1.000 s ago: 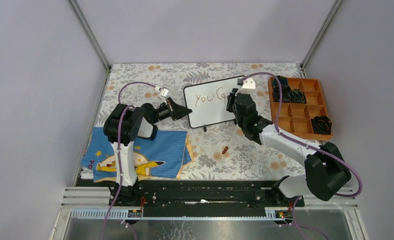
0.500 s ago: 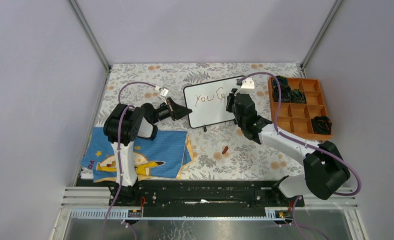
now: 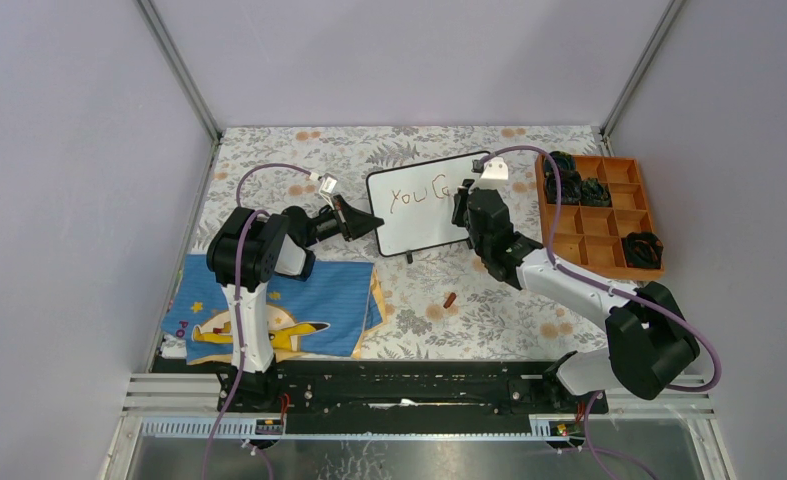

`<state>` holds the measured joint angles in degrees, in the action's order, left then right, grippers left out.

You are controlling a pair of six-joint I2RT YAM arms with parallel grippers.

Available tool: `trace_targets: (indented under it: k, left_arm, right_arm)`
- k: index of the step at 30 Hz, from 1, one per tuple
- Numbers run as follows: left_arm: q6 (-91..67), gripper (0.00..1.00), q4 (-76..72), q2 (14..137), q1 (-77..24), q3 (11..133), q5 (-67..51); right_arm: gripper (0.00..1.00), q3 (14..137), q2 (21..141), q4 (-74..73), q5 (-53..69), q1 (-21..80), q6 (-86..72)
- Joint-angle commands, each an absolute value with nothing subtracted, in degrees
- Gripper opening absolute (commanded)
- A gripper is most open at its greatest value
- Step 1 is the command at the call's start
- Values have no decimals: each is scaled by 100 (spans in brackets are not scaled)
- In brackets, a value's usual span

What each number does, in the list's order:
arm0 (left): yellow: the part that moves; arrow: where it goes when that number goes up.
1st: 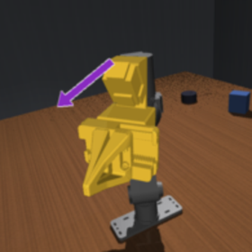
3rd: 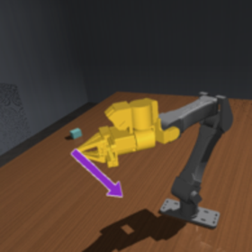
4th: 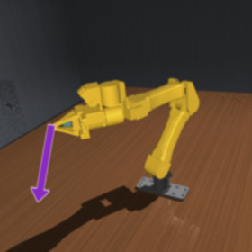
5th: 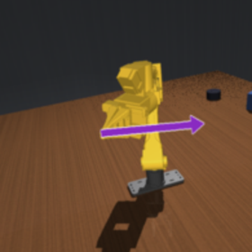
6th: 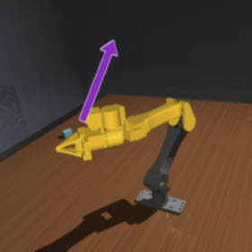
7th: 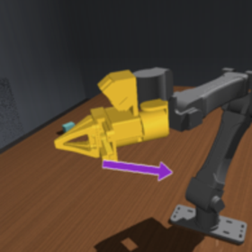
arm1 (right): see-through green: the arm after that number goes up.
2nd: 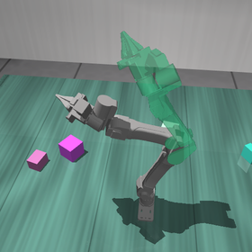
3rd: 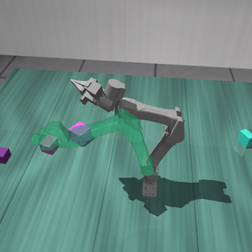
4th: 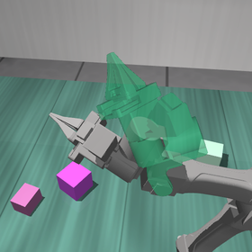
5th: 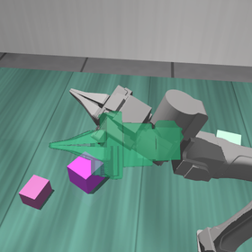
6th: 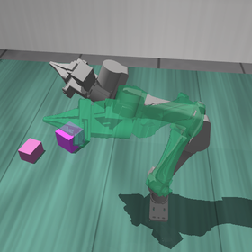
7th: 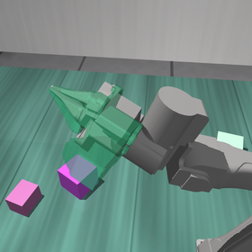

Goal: Write a sentence on the whiteboard

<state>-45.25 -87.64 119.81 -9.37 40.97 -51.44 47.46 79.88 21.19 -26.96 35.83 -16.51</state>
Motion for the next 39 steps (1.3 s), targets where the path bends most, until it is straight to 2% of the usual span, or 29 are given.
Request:
trace_targets:
  k: [1,16,39]
  left_arm:
    - [-4342,0,-8772,11884,-944,3982,-5154]
    - [-4342,0,-8763,11882,-945,3981,-5159]
    - [-4342,0,-8763,11894,-949,3982,-5161]
  right_arm:
    - [0,4693,7846,2155,-2850,3533,-1687]
    - [0,4668,7472,2306,-3056,3530,-1636]
    - [0,4887,7714,2587,-2816,3476,-1705]
